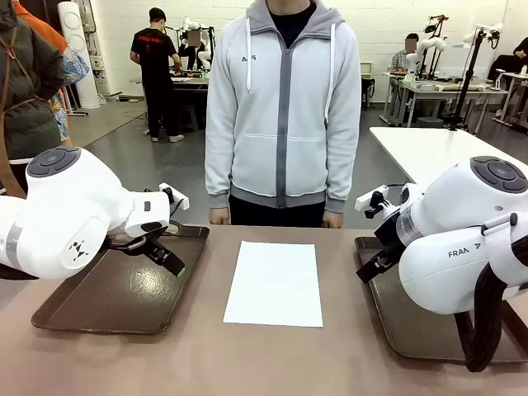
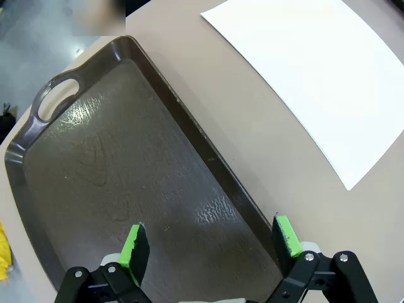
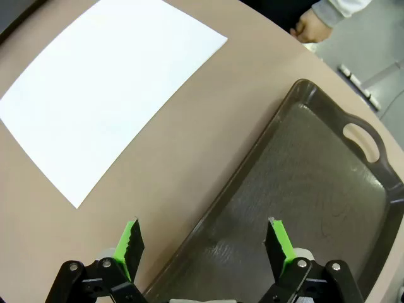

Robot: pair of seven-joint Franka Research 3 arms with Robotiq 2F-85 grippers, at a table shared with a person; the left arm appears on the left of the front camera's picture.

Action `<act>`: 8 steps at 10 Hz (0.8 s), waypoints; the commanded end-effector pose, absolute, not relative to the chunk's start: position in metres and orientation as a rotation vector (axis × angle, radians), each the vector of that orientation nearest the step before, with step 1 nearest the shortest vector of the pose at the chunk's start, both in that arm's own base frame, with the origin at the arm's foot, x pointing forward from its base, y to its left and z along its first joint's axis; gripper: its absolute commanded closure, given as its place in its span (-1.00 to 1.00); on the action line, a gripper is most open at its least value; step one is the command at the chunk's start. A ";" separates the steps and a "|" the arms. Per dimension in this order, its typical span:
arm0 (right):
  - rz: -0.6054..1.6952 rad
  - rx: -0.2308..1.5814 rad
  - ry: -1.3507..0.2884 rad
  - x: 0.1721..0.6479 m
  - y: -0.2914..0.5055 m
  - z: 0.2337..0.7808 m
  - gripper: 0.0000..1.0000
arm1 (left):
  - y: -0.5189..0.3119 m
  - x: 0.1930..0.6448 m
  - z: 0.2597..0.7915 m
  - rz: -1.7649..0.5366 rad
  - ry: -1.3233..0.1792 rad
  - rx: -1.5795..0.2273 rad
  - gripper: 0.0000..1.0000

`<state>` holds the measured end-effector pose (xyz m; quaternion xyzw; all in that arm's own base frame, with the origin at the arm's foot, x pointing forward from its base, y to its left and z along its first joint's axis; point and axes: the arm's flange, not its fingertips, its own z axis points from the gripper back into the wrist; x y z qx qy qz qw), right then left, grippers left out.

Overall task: Sort the A4 documents.
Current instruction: Receive the A4 Paper.

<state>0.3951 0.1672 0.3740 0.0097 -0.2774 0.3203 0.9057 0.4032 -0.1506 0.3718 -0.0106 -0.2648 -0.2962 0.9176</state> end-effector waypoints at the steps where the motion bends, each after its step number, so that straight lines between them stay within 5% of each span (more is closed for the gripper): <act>1: 0.661 0.021 -0.573 0.395 0.167 0.374 -1.00 | -0.150 0.403 0.372 -0.608 -0.545 -0.022 -1.00; 8: 0.661 0.021 -0.573 0.395 0.167 0.374 -1.00 | -0.150 0.403 0.372 -0.608 -0.545 -0.022 -1.00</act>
